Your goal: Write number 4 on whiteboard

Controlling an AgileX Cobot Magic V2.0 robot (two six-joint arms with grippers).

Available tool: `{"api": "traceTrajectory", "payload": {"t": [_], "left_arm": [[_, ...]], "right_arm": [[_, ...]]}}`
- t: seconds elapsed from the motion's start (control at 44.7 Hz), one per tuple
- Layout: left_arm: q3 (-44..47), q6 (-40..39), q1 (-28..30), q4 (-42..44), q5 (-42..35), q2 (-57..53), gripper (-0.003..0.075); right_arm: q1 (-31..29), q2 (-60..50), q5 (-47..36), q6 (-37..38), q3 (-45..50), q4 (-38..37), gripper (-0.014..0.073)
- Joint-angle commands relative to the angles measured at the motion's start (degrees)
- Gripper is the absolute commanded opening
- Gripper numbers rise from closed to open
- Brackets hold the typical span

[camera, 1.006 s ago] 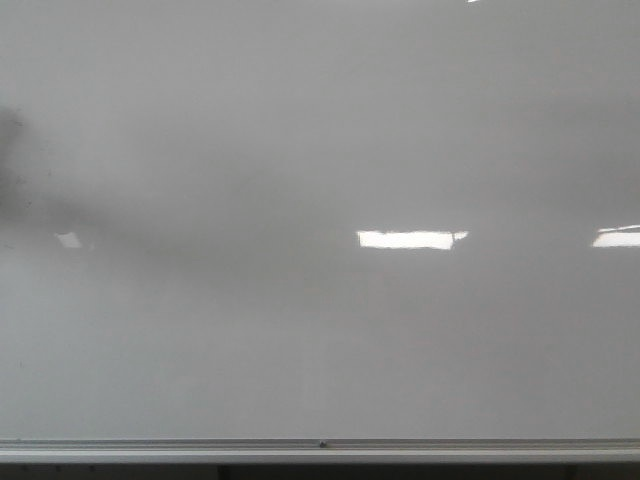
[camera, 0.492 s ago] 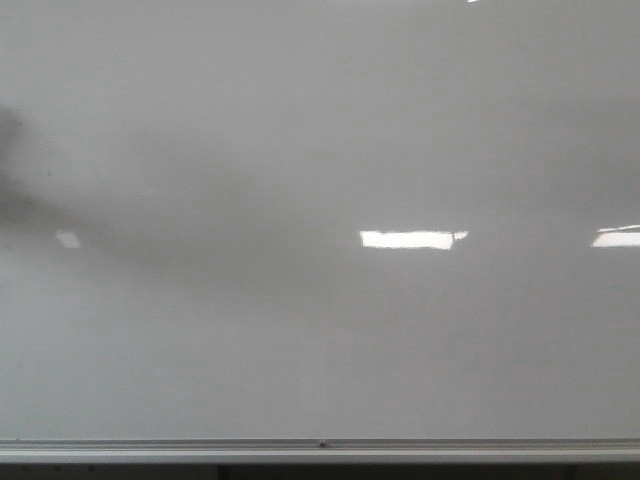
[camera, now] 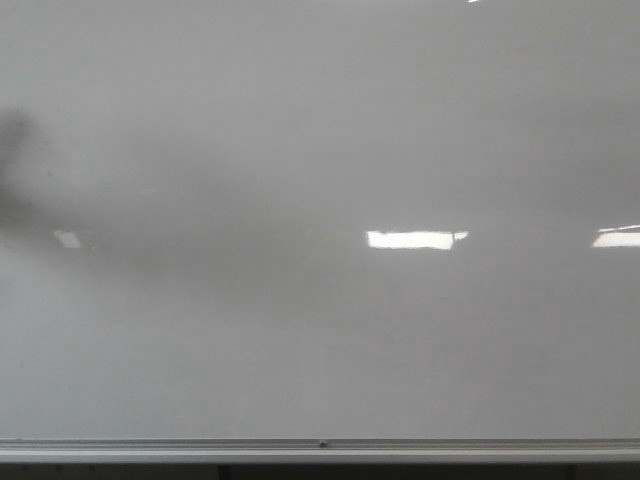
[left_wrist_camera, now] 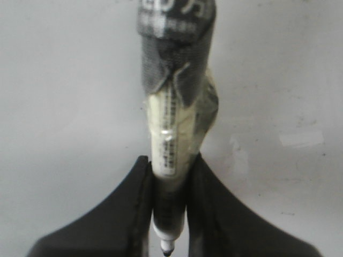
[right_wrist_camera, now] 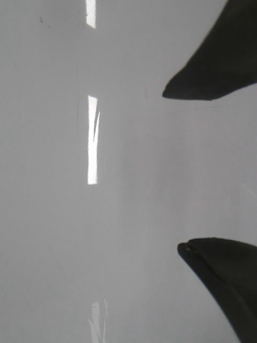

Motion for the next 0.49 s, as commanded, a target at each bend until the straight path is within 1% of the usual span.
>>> {"api": "traceTrajectory", "payload": {"t": [0.0, 0.067, 0.156, 0.224, 0.268, 0.313, 0.335, 0.402, 0.425, 0.447, 0.469], "left_arm": [[-1.70, -0.03, -0.29, 0.69, -1.11, -3.27, -0.0020], [-2.81, -0.03, -1.73, 2.17, 3.56, -4.59, -0.0020], [-5.56, -0.03, -4.55, 3.26, 12.56, -6.17, -0.0020], [-8.78, 0.04, -8.15, 2.99, 22.87, -6.89, -0.0020], [-11.21, 1.86, -10.35, 2.36, 28.31, -6.90, -0.0019], [-13.72, 7.00, -13.07, 0.34, 34.83, -6.90, -0.0019], [-14.95, 10.46, -14.82, -2.40, 38.96, -6.90, -0.0019], [-18.26, 22.15, -17.92, -10.77, 46.54, -6.90, -0.0019], [-19.61, 27.32, -19.24, -13.89, 50.44, -6.90, -0.0020], [-20.23, 29.97, -20.19, -17.06, 53.35, -6.90, -0.0020], [-21.37, 35.10, -21.11, -21.25, 56.16, -6.90, -0.0020]], "right_arm": [[-0.29, 0.92, -4.03, -0.08, -2.03, 0.25, 0.0558], [-0.29, 0.92, -4.03, -0.08, -2.03, 0.25, 0.0558], [-0.29, 0.92, -4.03, -0.08, -2.03, 0.25, 0.0558], [-0.29, 0.92, -4.03, -0.08, -2.03, 0.25, 0.0558], [-0.29, 0.92, -4.03, -0.08, -2.03, 0.25, 0.0558], [-0.29, 0.92, -4.03, -0.08, -2.03, 0.25, 0.0558], [-0.29, 0.92, -3.99, -0.08, -2.03, 0.25, 0.0558], [-0.29, 0.92, -3.97, -0.08, -2.03, 0.25, 0.0558], [-0.29, 0.92, -3.97, -0.08, -2.03, 0.25, 0.0558], [-0.29, 0.92, -3.97, -0.08, -2.03, 0.25, 0.0558], [-0.29, 0.92, -3.92, -0.08, -2.03, 0.25, 0.0558]]}}
